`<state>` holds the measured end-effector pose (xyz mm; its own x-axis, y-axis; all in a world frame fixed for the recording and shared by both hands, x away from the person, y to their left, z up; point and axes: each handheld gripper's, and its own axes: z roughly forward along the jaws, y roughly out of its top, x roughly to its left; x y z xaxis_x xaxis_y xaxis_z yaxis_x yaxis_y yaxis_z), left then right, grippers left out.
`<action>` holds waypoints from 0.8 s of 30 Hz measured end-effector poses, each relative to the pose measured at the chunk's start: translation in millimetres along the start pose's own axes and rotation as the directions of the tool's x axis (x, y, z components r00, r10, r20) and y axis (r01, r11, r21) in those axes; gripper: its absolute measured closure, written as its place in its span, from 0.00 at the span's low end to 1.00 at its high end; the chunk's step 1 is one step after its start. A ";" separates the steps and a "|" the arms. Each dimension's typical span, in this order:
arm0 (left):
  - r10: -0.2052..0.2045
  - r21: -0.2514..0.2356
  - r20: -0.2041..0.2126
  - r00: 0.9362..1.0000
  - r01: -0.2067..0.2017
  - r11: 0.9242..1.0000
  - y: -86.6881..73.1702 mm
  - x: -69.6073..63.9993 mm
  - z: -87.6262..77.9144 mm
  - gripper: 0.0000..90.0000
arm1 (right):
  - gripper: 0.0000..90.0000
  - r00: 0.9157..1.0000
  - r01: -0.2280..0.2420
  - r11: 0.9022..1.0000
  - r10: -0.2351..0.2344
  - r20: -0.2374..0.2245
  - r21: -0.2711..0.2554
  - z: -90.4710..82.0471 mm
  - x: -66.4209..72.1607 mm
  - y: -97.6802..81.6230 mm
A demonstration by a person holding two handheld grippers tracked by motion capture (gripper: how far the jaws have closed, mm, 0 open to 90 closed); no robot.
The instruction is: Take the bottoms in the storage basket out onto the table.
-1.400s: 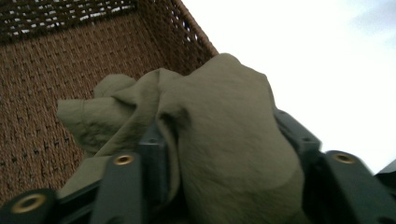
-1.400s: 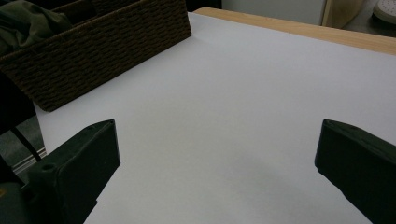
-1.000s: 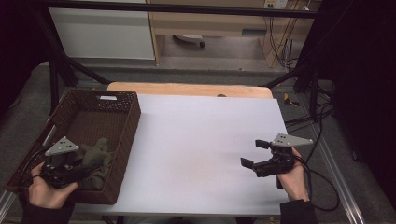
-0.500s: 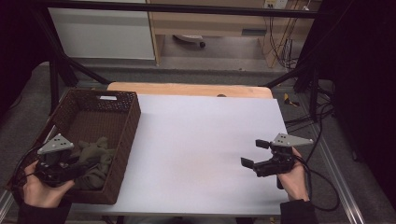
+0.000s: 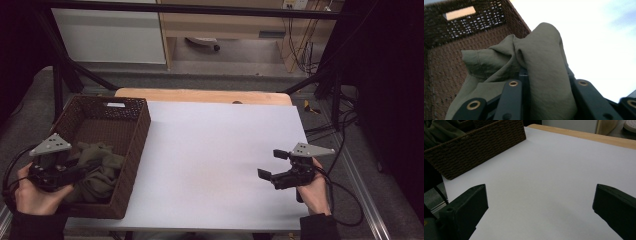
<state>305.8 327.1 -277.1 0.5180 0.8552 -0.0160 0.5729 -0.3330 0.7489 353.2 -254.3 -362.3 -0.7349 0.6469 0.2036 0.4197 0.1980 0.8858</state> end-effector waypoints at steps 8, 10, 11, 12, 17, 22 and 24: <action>0.003 0.001 -0.001 1.000 -0.003 1.000 13.8 9.7 -5.0 0.79 | 0.01 1.000 0.002 1.000 -0.002 0.000 -0.001 -0.5 -0.4 0.2; -0.007 -0.009 0.000 1.000 0.007 1.000 17.5 14.9 -7.9 0.79 | 0.01 1.000 0.003 1.000 -0.003 -0.001 0.000 -0.2 -0.4 0.2; -0.007 -0.009 0.000 1.000 0.007 1.000 17.5 14.9 -7.9 0.79 | 0.01 1.000 0.002 1.000 -0.002 -0.001 0.000 -0.1 -0.4 0.2; -0.012 -0.015 0.002 1.000 0.012 1.000 18.7 17.0 -8.8 0.79 | 0.01 1.000 0.002 1.000 -0.002 -0.001 0.000 0.0 -0.4 0.2; -0.012 -0.022 0.000 1.000 0.012 1.000 25.5 24.0 -12.8 0.79 | 0.01 1.000 0.000 1.000 0.000 -0.001 -0.001 -0.6 -0.5 0.4; 0.003 -0.022 -0.001 1.000 -0.003 1.000 33.1 28.4 -13.6 0.79 | 0.01 1.000 0.002 1.000 -0.002 -0.001 0.001 -0.4 -0.5 0.3; 0.001 -0.021 0.001 1.000 0.000 1.000 34.3 29.1 -13.3 0.79 | 0.01 1.000 0.001 1.000 -0.001 -0.001 0.001 -0.4 -0.5 0.3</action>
<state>332.1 345.9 -243.1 0.5190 0.8546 -0.0163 0.5590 -0.3249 0.7629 353.5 -254.8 -361.9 -0.7358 0.6461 0.2030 0.4197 0.1997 0.8854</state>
